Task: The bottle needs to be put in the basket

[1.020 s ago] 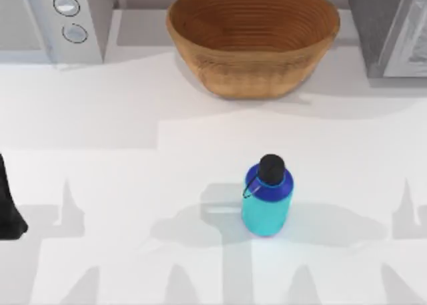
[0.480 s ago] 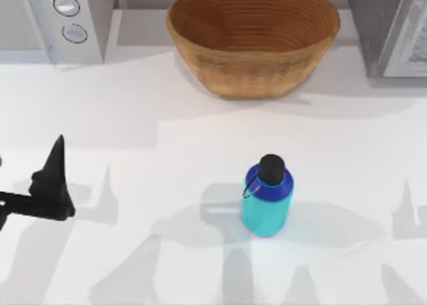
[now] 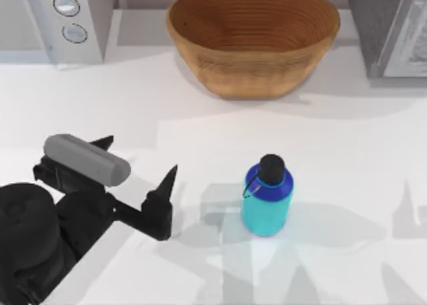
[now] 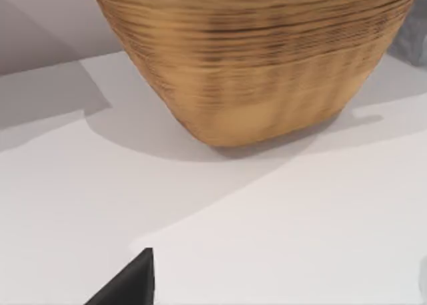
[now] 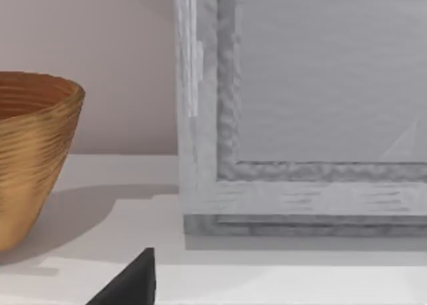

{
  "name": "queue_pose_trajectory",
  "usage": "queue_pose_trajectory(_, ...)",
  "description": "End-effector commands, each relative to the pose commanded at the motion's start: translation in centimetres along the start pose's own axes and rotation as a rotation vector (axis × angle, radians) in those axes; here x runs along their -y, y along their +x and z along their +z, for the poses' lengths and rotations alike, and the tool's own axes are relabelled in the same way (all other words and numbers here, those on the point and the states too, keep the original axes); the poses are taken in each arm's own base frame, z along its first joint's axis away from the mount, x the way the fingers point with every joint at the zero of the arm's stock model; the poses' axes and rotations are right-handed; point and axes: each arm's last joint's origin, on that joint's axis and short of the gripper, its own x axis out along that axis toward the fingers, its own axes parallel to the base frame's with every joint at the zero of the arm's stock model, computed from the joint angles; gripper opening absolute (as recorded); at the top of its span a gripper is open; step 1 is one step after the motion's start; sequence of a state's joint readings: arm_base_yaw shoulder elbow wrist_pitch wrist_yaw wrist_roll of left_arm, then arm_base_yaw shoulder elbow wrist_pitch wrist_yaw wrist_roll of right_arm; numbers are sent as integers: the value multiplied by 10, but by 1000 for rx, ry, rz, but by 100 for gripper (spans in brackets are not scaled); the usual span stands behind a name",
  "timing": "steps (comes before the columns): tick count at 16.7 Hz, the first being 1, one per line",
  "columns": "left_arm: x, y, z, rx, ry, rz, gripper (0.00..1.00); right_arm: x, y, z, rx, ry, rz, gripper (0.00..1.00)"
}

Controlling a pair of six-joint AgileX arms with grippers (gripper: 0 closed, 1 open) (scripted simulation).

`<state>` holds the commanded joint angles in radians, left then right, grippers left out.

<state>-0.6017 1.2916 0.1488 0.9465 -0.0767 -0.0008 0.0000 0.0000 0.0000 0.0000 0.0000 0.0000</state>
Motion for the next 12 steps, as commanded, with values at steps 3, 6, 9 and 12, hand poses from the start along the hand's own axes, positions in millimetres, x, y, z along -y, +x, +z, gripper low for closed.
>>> queue_pose_trajectory(3, 29, 19, -20, -32, 29, -105, 100, 0, 0, 0, 0, 0, 0, 100)
queue_pose_trajectory(6, 55, 31, -39, -38, 49, -193, 100, 0, 0, 0, 0, 0, 0, 100)
queue_pose_trajectory(9, 74, 37, -52, -20, 56, -254, 100, 0, 0, 0, 0, 0, 0, 100)
queue_pose_trajectory(12, 83, 40, -58, -3, 55, -283, 100, 0, 0, 0, 0, 0, 0, 100)
